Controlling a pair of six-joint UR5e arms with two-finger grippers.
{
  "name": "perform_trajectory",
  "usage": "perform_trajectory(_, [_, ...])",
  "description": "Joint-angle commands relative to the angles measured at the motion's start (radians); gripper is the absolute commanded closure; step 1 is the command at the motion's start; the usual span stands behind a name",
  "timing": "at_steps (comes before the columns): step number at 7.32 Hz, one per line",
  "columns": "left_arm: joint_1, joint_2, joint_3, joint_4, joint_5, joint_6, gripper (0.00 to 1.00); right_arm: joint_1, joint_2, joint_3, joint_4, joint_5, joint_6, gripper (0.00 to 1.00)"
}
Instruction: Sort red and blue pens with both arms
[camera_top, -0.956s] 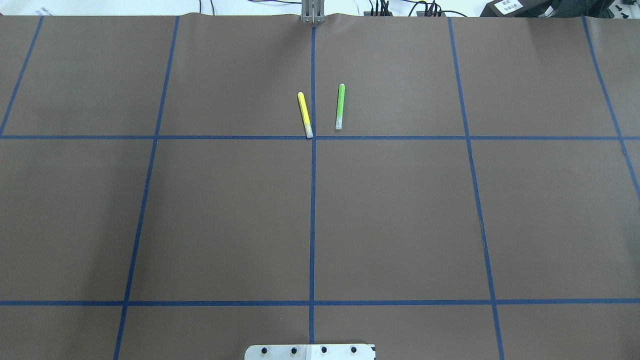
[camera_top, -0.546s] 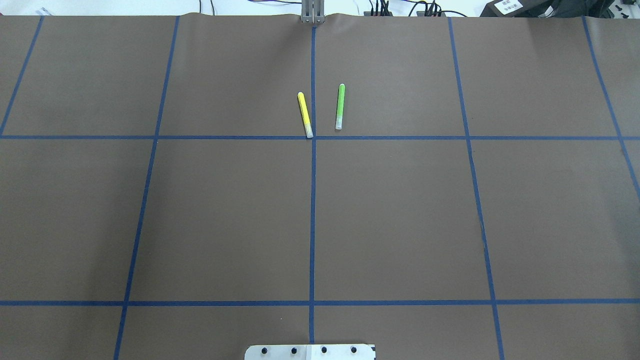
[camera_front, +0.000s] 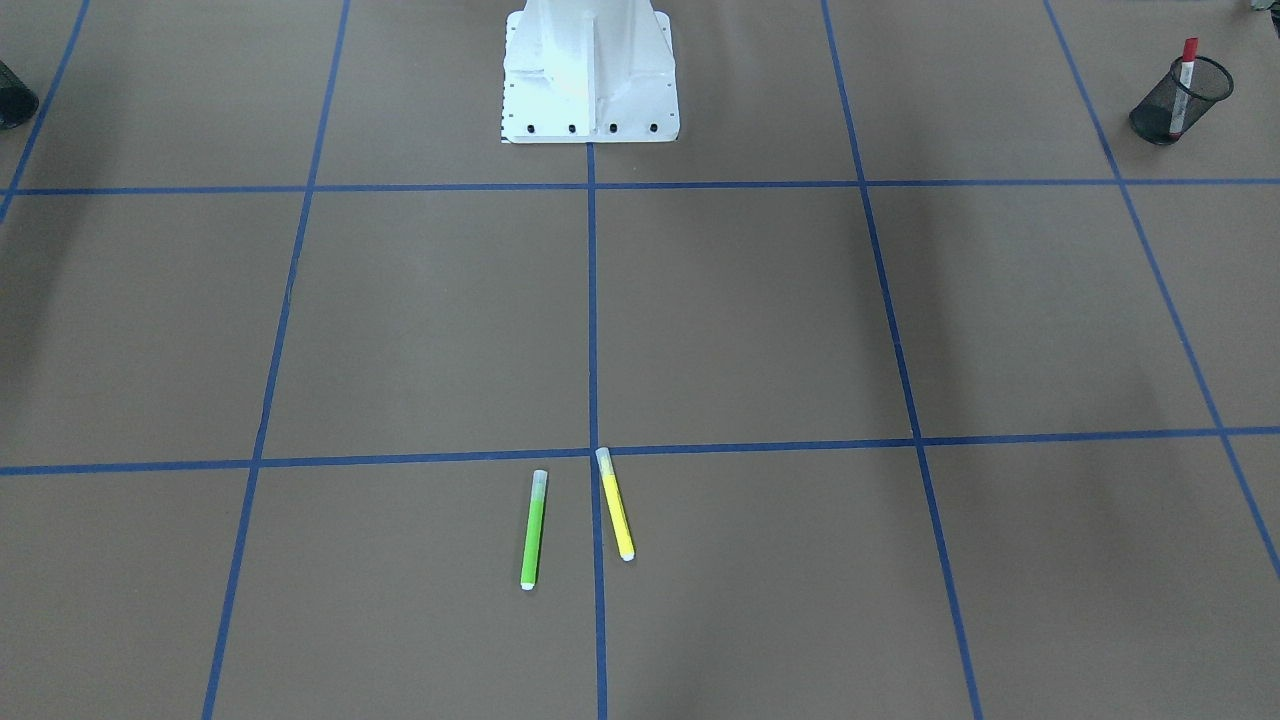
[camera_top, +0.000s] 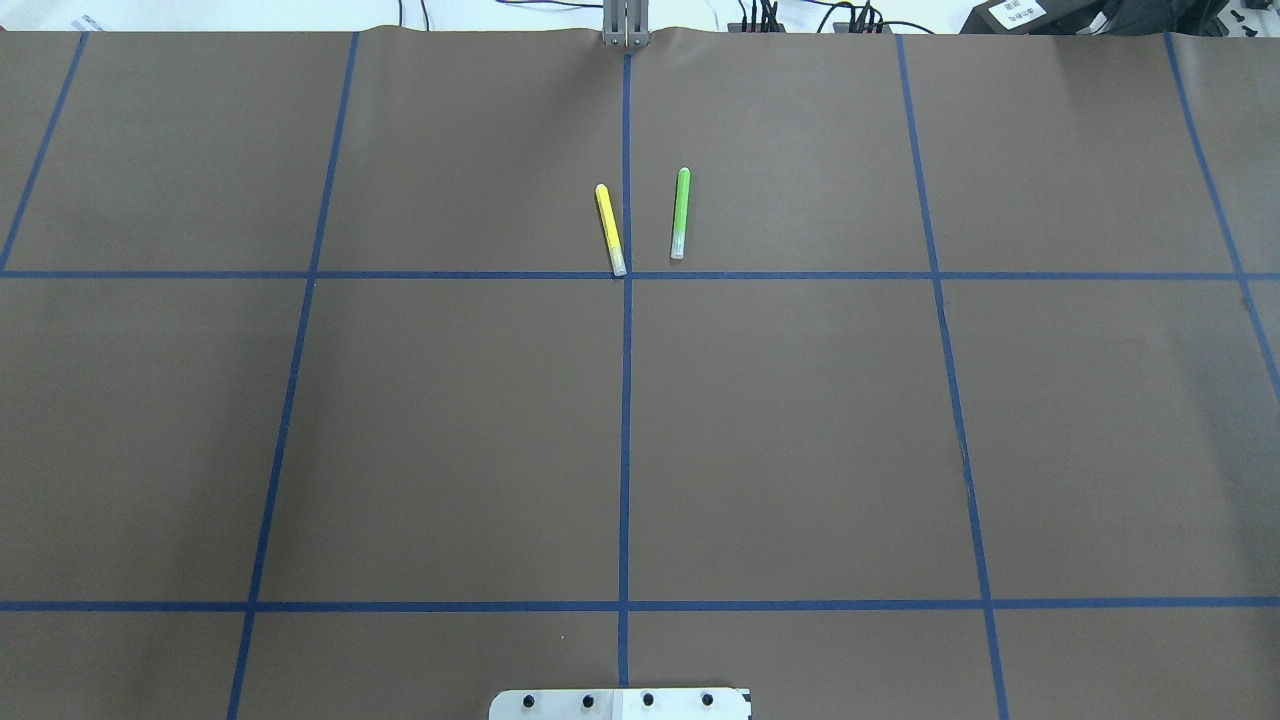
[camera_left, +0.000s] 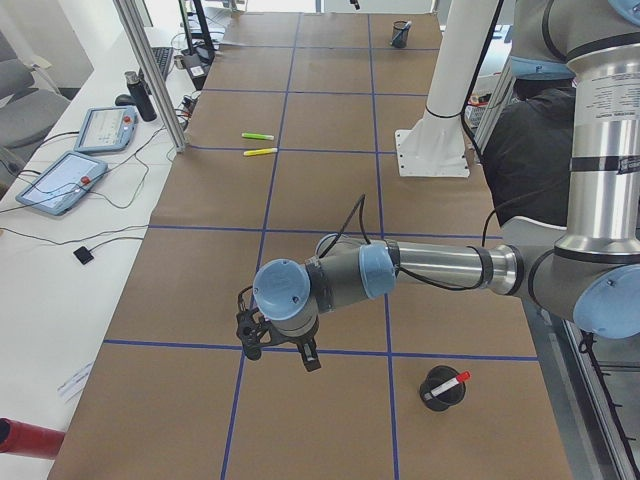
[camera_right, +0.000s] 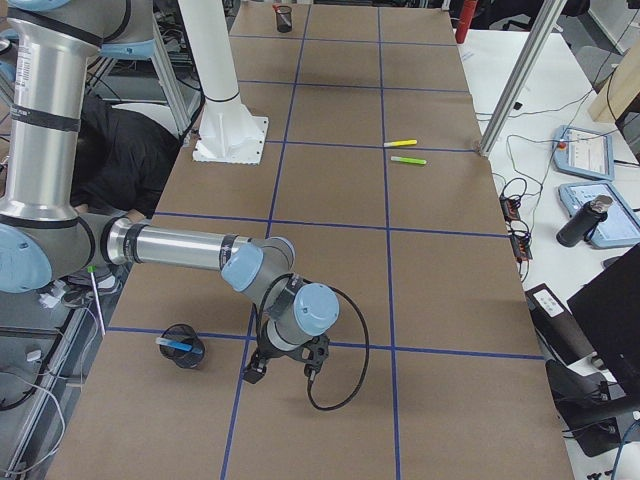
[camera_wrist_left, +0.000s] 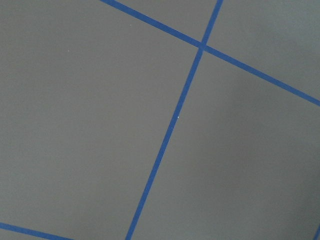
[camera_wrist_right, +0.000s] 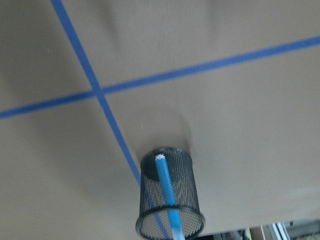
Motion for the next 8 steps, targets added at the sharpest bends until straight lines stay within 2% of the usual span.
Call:
perform_trajectory(1, [0.052,0.001,0.007,-0.231,0.132,-0.159,0.00,0.001,0.059,-0.035,0.273,0.029,0.123,0.00])
perform_trajectory(2, [0.063,0.001,0.007,-0.304,0.131,-0.190,0.00,-0.001,0.085,-0.032,0.316,0.038,0.123,0.00])
perform_trajectory(3, [0.071,-0.002,0.007,-0.349,0.128,-0.186,0.00,-0.012,0.090,-0.041,0.375,0.087,0.121,0.00])
perform_trajectory(4, [0.077,-0.002,-0.002,-0.360,0.082,-0.201,0.00,-0.010,0.104,-0.034,0.459,0.119,0.128,0.00])
perform_trajectory(5, [0.078,-0.003,0.001,-0.358,-0.008,-0.209,0.00,-0.012,0.108,-0.034,0.475,0.121,0.166,0.00])
perform_trajectory(6, [0.098,0.000,0.005,-0.358,-0.004,-0.207,0.00,-0.012,0.130,-0.040,0.472,0.138,0.221,0.00])
perform_trajectory(8, [0.143,0.000,0.019,-0.361,0.074,-0.207,0.00,-0.010,0.142,-0.026,0.476,0.240,0.266,0.00])
